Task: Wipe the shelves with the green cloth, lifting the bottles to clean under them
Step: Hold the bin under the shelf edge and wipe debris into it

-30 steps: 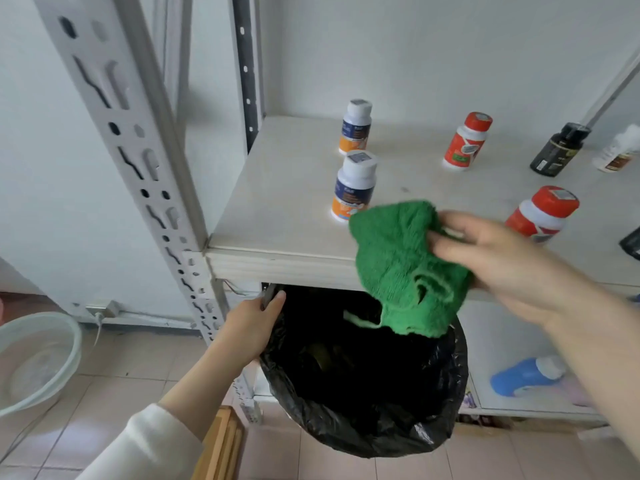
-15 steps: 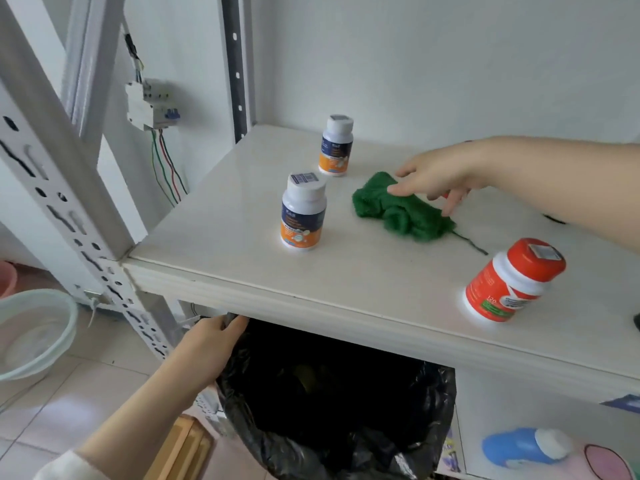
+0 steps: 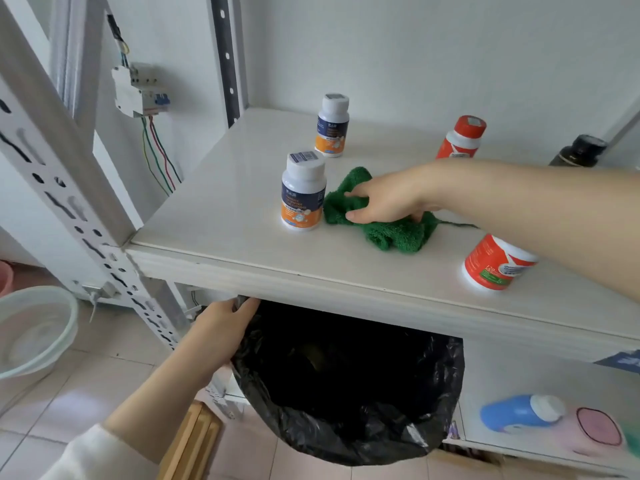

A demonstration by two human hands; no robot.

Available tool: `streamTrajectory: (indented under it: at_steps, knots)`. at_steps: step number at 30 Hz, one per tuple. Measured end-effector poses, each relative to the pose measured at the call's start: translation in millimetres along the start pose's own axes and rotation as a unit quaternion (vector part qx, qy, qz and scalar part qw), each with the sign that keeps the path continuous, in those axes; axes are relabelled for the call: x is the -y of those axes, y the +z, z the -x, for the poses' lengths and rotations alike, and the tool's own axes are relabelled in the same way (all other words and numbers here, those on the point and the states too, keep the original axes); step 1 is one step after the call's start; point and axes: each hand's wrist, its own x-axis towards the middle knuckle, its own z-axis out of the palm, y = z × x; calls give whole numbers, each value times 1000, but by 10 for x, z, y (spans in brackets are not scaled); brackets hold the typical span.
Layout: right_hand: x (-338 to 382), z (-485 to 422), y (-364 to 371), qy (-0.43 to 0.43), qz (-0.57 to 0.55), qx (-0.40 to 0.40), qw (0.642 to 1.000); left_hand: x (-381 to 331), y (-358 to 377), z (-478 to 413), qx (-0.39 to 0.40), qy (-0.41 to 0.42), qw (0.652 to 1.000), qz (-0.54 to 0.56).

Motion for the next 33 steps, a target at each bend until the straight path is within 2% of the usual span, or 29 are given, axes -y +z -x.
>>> streamTrajectory:
  at_steps: [3,8,12,15,17,19,21,24,27,30,33]
  knots:
    - [106,178,160,-8,52,-68,996,-65,38,69,8,8,1000,-5]
    - [144,421,559,9,-50,-179,983,-153,88,221,1,20,1000,-13]
    - [190,699,870,-9,-57,-275,960,-155,112,284,15,19,1000,5]
    - [257,964,1118,-53,-55,-324,943,-134,127,342,16,18,1000,4]
    - [281,1124,1319,-104,-82,-316,939,-124,140,367,14,22,1000,7]
    - [273,1256,1499,-132,-153,-261,944,-111,155,401,7,25,1000,-5]
    - [223,1307,1630,-120,-221,-216,943,-78,160,423,2,28,999,-20]
    - [45,1326,1708,-85,-310,-264,910,-29,181,432,12,24,999,-34]
    - [-108,1352,1732,-86,-334,-204,916,-3,237,434,27,21,999,-33]
    - [-338,1416,1707,-46,-400,-239,883,-18,368,440,41,31,998,-43]
    - [-511,1497,1730,-29,-437,-210,874,-67,505,490,42,39,997,-48]
